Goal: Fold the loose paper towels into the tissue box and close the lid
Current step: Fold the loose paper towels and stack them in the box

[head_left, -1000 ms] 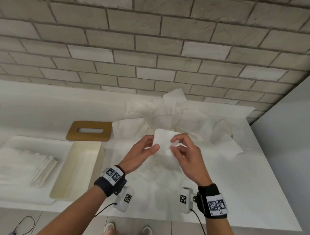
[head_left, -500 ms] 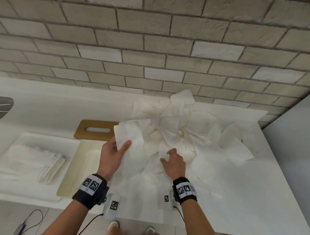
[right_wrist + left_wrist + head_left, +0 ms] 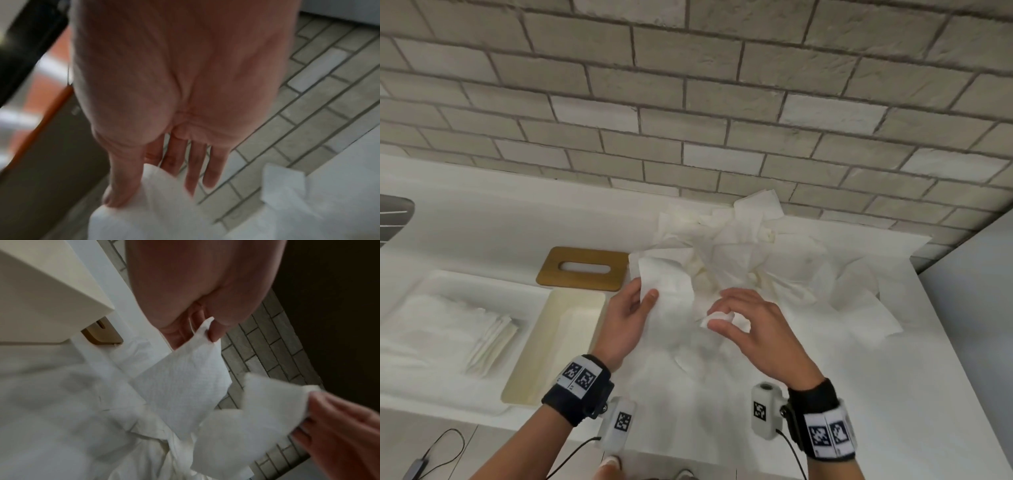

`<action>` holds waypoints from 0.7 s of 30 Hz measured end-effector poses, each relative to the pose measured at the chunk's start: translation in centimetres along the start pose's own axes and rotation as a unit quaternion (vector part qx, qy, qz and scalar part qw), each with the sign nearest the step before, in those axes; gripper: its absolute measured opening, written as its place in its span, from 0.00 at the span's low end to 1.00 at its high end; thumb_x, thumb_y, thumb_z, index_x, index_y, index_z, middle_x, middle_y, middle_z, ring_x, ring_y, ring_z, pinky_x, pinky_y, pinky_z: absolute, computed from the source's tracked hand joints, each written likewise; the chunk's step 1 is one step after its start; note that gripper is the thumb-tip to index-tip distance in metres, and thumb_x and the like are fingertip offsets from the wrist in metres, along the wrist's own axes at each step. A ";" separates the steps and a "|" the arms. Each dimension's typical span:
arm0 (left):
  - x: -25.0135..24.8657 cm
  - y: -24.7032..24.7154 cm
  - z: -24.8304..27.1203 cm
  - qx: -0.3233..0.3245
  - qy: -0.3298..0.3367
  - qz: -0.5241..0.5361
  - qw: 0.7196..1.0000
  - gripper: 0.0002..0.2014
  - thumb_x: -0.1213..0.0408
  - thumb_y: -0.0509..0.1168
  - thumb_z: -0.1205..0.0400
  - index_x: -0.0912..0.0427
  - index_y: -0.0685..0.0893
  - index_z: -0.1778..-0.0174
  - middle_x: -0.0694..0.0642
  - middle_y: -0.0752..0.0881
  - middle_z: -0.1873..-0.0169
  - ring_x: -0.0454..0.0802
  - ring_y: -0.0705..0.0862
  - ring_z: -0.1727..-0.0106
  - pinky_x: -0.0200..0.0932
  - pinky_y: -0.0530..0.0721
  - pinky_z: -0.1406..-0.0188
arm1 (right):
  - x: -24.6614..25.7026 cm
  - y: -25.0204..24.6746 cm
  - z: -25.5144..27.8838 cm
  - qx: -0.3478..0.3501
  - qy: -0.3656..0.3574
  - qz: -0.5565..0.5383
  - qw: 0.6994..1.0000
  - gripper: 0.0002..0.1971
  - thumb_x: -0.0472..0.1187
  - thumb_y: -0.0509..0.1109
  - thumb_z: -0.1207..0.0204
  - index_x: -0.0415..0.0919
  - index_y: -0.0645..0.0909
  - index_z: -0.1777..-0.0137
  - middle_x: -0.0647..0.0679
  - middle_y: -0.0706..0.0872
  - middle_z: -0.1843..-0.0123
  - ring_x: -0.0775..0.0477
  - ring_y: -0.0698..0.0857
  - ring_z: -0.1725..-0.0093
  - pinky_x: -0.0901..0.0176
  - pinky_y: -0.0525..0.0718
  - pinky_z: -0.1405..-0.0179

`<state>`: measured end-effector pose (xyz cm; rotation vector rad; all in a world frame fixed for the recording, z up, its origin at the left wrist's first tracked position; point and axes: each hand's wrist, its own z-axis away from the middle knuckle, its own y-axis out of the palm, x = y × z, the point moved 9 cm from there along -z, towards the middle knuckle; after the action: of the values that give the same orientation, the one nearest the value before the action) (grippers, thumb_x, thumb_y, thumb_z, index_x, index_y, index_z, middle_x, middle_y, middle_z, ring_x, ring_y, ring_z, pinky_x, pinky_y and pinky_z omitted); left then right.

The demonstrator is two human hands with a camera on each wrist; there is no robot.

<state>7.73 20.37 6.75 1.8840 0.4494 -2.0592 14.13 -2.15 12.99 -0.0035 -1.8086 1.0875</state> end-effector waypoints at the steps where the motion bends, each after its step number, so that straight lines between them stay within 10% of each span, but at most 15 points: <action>1: -0.5 0.4 0.1 0.014 -0.001 0.010 1.000 0.11 0.63 0.65 0.07 0.54 0.89 0.32 0.53 0.95 0.39 0.55 0.93 0.36 0.59 0.90 0.35 | 1.7 -0.4 0.3 0.001 -0.014 -0.016 1.000 0.05 0.54 0.76 0.13 0.56 0.88 0.48 0.62 0.90 0.42 0.56 0.82 0.26 0.59 0.79 0.29; 6: -1.9 1.6 1.2 0.074 -0.026 0.058 0.995 0.13 0.66 0.62 0.07 0.56 0.93 0.35 0.55 0.95 0.43 0.54 0.93 0.40 0.45 0.91 0.47 | 5.8 -0.8 -1.3 -0.087 0.012 -0.247 0.965 0.06 0.44 0.73 0.10 0.43 0.86 0.44 0.44 0.90 0.52 0.35 0.88 0.51 0.47 0.83 0.52; 12: -2.7 0.3 2.9 0.123 -0.059 0.102 0.985 0.17 0.61 0.58 0.05 0.53 0.90 0.28 0.57 0.92 0.34 0.59 0.90 0.31 0.65 0.85 0.28 | 4.2 1.8 -2.8 -0.276 0.120 -0.163 0.940 0.04 0.55 0.76 0.14 0.60 0.85 0.48 0.63 0.83 0.38 0.54 0.85 0.36 0.51 0.87 0.34; 16: -2.5 -2.2 3.5 0.140 -0.051 0.102 0.983 0.18 0.61 0.56 0.04 0.49 0.89 0.27 0.57 0.90 0.29 0.60 0.86 0.24 0.73 0.74 0.17 | 4.9 5.3 -3.3 -0.234 0.165 -0.256 0.923 0.09 0.53 0.75 0.12 0.49 0.86 0.47 0.53 0.92 0.47 0.48 0.91 0.48 0.35 0.89 0.42; 21: -2.8 -5.8 4.2 0.134 -0.045 0.090 0.986 0.21 0.51 0.51 0.03 0.45 0.87 0.25 0.51 0.89 0.28 0.52 0.85 0.23 0.68 0.74 0.16 | 6.9 8.6 -3.3 -0.286 0.223 -0.239 0.901 0.14 0.53 0.75 0.13 0.44 0.84 0.54 0.47 0.91 0.55 0.43 0.89 0.52 0.39 0.88 0.48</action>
<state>1.67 23.85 10.04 1.8855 -0.0240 -2.1571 9.26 8.26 12.62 -0.1415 -1.5272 0.1603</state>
